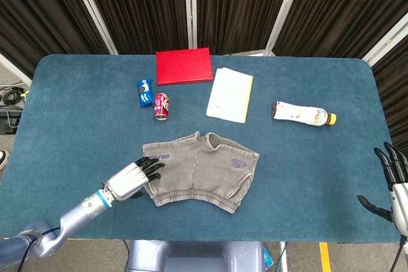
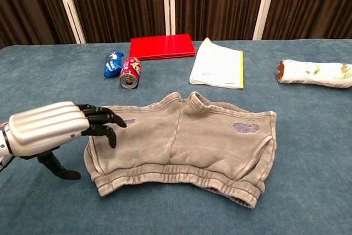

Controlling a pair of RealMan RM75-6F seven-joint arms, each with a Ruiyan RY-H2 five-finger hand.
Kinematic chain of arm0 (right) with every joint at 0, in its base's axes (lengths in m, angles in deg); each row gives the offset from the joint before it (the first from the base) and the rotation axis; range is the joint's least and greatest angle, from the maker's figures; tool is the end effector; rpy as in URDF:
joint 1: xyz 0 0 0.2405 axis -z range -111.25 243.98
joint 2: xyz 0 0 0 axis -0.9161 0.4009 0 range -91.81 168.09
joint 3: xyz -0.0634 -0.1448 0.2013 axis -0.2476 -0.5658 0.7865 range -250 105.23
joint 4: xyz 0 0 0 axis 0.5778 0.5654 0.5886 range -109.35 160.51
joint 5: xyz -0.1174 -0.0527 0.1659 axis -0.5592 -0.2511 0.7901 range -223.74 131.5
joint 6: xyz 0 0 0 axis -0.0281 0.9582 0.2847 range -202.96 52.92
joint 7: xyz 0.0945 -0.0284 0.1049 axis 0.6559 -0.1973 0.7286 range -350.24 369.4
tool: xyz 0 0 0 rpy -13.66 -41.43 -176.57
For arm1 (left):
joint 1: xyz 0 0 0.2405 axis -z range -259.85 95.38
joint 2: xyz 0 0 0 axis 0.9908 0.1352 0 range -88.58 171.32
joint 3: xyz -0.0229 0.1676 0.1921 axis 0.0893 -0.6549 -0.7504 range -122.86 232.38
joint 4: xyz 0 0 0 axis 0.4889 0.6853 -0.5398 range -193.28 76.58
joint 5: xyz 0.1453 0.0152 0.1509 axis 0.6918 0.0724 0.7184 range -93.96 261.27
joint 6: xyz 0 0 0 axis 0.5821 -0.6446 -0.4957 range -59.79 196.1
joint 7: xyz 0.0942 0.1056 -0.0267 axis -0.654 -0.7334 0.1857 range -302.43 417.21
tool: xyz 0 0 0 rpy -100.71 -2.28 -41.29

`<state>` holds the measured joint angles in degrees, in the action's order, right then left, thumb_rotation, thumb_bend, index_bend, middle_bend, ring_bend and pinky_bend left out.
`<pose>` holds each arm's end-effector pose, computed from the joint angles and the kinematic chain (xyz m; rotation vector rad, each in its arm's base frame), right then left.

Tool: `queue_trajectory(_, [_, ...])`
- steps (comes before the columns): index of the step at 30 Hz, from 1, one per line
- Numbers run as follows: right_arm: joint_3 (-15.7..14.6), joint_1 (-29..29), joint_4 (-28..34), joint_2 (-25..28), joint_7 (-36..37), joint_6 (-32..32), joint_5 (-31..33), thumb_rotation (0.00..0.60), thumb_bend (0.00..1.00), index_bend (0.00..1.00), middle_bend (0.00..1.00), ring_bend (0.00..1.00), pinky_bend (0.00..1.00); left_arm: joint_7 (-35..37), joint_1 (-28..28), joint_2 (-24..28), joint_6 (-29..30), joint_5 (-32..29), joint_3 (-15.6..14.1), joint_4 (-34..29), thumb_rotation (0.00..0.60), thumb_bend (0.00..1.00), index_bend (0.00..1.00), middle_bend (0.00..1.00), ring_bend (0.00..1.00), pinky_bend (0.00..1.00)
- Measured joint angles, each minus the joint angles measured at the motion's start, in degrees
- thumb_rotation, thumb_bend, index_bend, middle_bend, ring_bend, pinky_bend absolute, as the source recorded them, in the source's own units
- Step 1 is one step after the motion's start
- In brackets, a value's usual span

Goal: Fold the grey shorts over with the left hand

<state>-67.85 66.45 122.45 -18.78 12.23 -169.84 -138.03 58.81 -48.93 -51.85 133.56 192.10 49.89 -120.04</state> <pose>-0.2913 -0.1580 0.2105 1.3251 -0.7619 1.0240 -0.2215 0.2674 -0.0455 -2.3127 -0.5109 -0.9754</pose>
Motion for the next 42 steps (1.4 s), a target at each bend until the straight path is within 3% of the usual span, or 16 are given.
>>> queue_trajectory(6, [0.1,0.1,0.1,0.3,0.8,-0.2,0.2,0.6,0.0,0.0,0.0,0.0,0.0,-1.2,1.2,-1.8,-0.6,-0.5,-0.3,1.1,0.6,0.13,0.35,0.12,0.11,0.2])
queue_trajectory(11, [0.0,0.2,0.2,0.7,1.6,-0.2,-0.1,0.6,0.0,0.0,0.0,0.0,0.0,-2.0,1.6,-2.4,-1.3,-1.5,-0.7,1.1,0.6,0.37,0.38,0.14,0.11,0.22])
queue_trajectory(14, [-0.1,0.2,0.2,0.7,1.7,-0.2,-0.1,0.6,0.0,0.0,0.0,0.0,0.0,-2.5,1.6,-2.5,-1.4,-2.3,-0.8,1.0,0.6,0.42,0.4,0.15,0.12,0.23])
queue_trajectory(29, [-0.1,0.4,0.4,1.0,2.2,-0.8,-0.5,0.6,0.0,0.0,0.0,0.0,0.0,-3.6,1.4,-0.8,2.2,-2.3,-2.1,0.9,0.6,0.46,0.65,0.36,0.29,0.38])
queue_trajectory(36, [-0.1,0.5,0.4,1.1,2.6,-1.0,-0.5,0.6,0.0,0.0,0.0,0.0,0.0,-4.1,0.8,2.4,4.4,-1.2,-3.8,0.2,0.6,0.48,0.68,0.38,0.3,0.39])
queue_trajectory(42, [-0.2,0.5,0.6,1.2,2.3,-1.1,-0.9,0.6,0.0,0.0,0.0,0.0,0.0,-4.3,-1.3,8.6,7.6,-0.2,-6.8,-0.2,0.6,0.48,0.69,0.39,0.3,0.4])
